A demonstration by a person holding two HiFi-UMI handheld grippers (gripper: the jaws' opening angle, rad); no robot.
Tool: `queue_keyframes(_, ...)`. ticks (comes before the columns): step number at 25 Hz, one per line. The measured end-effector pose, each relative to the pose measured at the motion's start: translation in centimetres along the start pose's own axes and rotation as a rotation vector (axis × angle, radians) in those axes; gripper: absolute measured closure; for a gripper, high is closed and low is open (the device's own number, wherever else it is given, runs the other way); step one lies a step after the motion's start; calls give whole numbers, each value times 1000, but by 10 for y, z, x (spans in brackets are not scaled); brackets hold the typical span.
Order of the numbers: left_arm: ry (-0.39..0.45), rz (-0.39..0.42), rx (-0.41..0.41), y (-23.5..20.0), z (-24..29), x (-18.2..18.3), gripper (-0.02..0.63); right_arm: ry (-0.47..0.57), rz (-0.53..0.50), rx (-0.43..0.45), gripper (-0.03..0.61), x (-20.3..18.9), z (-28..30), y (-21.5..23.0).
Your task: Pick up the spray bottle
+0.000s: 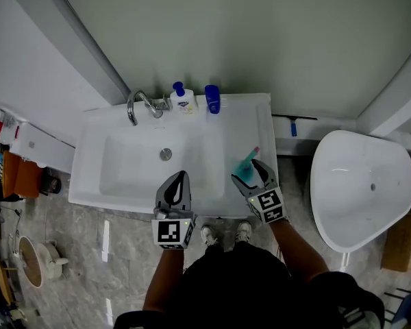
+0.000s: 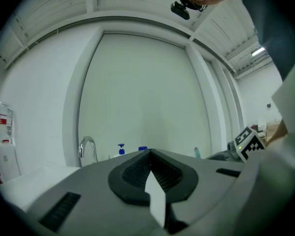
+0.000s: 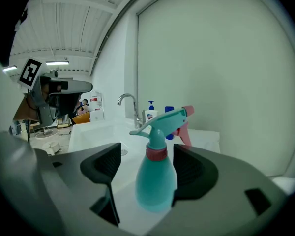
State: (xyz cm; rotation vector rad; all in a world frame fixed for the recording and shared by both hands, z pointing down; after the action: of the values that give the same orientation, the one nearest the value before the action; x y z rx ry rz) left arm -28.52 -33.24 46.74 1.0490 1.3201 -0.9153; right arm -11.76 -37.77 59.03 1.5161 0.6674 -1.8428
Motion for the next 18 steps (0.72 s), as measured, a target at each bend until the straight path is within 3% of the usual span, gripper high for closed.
queue_keyframes(18,17,-8,-38,-9,13,3,617,9,-42,-68,350,9,6,10)
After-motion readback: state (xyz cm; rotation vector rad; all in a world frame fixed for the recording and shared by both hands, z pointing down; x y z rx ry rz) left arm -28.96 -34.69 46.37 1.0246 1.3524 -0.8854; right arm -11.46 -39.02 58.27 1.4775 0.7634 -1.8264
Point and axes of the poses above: the fingertips, and each gripper's own axes: z forward along the fingers, y to its right, x out of its top, the point moved 1 cm from there along -z, backward along the fingers, and after that the axes turned 7 degrees about y, right-handed, at the moved point
